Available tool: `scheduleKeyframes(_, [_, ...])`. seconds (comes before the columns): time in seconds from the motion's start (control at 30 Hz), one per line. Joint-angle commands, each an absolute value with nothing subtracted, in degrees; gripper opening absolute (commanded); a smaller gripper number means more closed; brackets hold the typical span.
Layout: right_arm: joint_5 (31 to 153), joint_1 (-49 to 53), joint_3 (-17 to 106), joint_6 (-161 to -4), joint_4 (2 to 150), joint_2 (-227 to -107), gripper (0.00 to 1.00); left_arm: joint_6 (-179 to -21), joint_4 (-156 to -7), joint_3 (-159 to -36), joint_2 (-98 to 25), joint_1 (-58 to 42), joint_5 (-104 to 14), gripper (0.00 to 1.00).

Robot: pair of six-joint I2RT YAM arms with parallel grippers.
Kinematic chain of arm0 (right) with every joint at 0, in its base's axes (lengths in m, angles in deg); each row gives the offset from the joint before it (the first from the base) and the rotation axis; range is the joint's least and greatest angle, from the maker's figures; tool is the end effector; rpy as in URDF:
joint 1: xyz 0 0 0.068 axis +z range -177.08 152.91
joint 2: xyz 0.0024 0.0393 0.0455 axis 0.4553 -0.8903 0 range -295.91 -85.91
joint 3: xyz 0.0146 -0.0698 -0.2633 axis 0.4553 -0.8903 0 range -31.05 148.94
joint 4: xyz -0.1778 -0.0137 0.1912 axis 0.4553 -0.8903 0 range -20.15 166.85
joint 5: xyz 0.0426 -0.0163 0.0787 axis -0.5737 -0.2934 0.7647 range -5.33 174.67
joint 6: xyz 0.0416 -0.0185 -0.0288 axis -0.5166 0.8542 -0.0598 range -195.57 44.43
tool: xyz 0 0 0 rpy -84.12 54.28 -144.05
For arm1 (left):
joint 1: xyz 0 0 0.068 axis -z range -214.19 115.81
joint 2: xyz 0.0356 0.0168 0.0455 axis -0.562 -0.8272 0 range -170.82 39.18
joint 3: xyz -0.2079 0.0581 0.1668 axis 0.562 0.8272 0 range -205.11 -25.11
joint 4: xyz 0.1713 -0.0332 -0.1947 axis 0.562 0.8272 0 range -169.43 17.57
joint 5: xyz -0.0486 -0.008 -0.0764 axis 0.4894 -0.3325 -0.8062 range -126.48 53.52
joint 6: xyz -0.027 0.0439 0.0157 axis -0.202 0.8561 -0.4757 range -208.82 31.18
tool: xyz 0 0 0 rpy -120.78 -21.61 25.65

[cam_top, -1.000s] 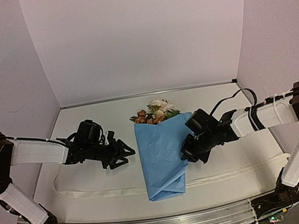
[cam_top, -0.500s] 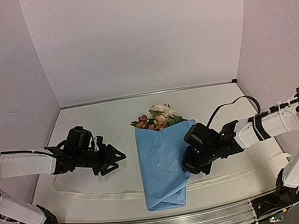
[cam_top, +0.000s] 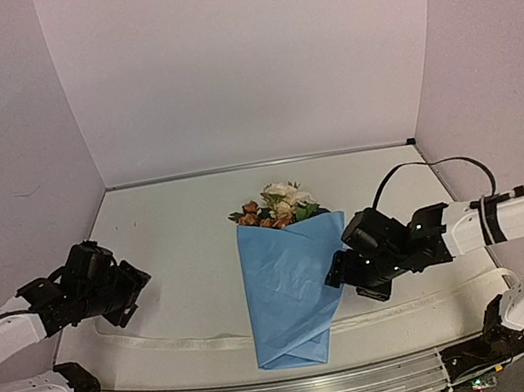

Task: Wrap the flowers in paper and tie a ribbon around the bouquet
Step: Adjust the ribbon at the center of the board.

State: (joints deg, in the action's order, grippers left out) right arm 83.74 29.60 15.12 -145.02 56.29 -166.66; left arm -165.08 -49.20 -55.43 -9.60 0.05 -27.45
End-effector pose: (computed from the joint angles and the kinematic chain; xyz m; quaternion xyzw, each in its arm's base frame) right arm 0.1521 0.2303 0.1945 0.1085 0.9478 0.2636 0.1427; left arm 0.1432 -0.0908 0.2095 -0.3604 0.8609 -0.2468 0.2610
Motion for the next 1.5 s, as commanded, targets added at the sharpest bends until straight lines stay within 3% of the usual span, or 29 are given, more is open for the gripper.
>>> scheduleKeyframes(0.0, [73.08, 29.87, 11.33, -139.81, 46.13, -158.99, 0.85, -178.05, -30.51, -53.08, -4.52, -1.74, -14.48, 0.79])
scheduleKeyframes(0.2, [64.43, 28.71, 7.76, -137.08, 37.99, -148.72, 0.98, -185.24, -21.94, -52.86, -6.13, -3.67, -12.36, 0.81])
scheduleKeyframes(0.57, [72.16, 18.63, 2.17, -136.19, 30.98, -139.24, 0.98, -165.46, -30.82, -57.42, -22.15, -16.30, -10.34, 0.79])
scheduleKeyframes(0.9, [67.44, 14.89, -2.77, -133.68, 23.32, -127.65, 0.98, -155.24, -40.63, -57.98, -32.79, -25.26, -18.85, 0.55])
scheduleKeyframes(1.13, [65.98, 13.17, -3.65, -134.67, 19.64, -125.35, 0.98, -157.53, -42.51, -57.11, -37.00, -25.74, -20.43, 0.46])
scheduleKeyframes(1.4, [65.65, 12.18, -5.28, -140.81, 18.10, -127.99, 0.98, -156.49, -45.10, -57.12, -36.77, -25.79, -21.63, 0.04])
scheduleKeyframes(1.47, [65.80, 11.72, -5.59, -142.96, 18.03, -129.28, 0.98, -155.61, -46.83, -56.94, -35.74, -25.80, -22.69, 0.00])
